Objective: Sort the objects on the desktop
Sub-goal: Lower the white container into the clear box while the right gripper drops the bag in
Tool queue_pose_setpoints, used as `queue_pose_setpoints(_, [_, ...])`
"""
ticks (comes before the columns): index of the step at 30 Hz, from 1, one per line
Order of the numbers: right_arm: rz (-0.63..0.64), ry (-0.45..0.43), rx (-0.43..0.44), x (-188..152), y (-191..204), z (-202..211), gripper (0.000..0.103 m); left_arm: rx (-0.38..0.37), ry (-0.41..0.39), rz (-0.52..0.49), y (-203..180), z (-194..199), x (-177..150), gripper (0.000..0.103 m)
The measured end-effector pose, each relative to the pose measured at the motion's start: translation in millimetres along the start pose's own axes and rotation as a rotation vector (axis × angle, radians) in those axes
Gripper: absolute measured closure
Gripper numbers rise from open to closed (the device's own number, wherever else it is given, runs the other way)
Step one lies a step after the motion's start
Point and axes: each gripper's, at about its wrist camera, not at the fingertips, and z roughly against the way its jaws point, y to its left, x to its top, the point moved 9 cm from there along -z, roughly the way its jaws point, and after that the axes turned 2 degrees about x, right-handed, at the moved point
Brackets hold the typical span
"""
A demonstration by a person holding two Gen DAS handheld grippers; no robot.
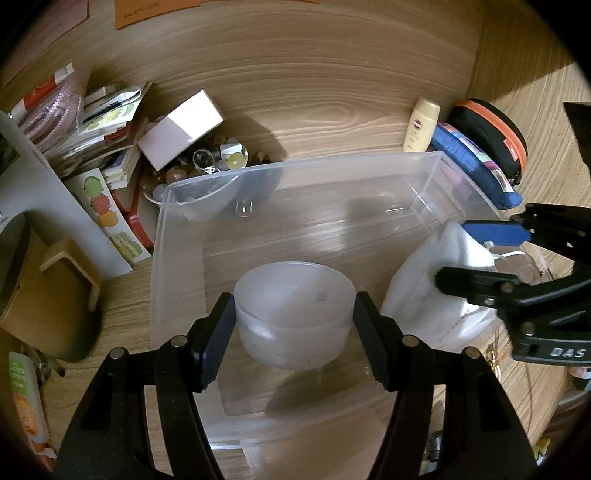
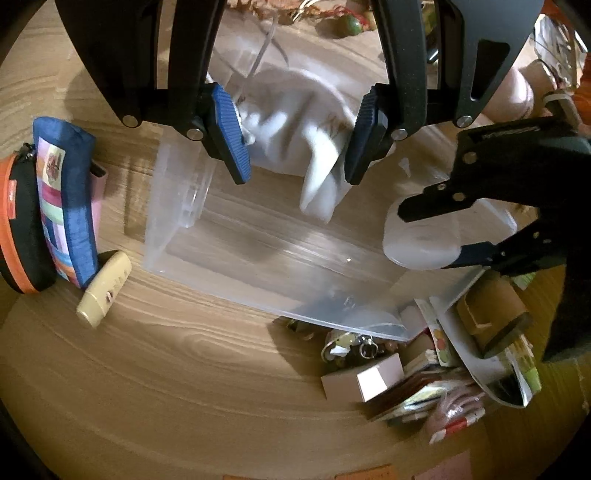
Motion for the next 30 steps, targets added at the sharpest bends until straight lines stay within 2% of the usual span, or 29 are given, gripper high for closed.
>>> queue_pose_setpoints(10, [-0.06, -0.054, 0.008, -7, -7, 31, 0.038, 0.015, -0.041, -0.048, -12, 21, 3, 0.038])
queue_pose_setpoints(16, [-0.057, -0.082, 0.001, -15, -3, 52, 0.033, 0.059, -0.1, -0.075, -19, 47, 3, 0.028])
queue_pose_setpoints(20, [-0.041, -0.115, -0.002, -19, 4, 69, 0.023, 0.085, -0.127, -0.078, -21, 65, -3, 0.019])
queue_pose_setpoints(24, [0.002, -0.163, -0.024, -23, 16, 89, 0.019, 0.116, -0.151, -0.091, -25, 84, -12, 0.016])
queue_pose_setpoints(30, [0.046, -0.218, -0.042, -34, 36, 106, 0.016, 0.188, -0.231, -0.115, -20, 125, -25, 0.012])
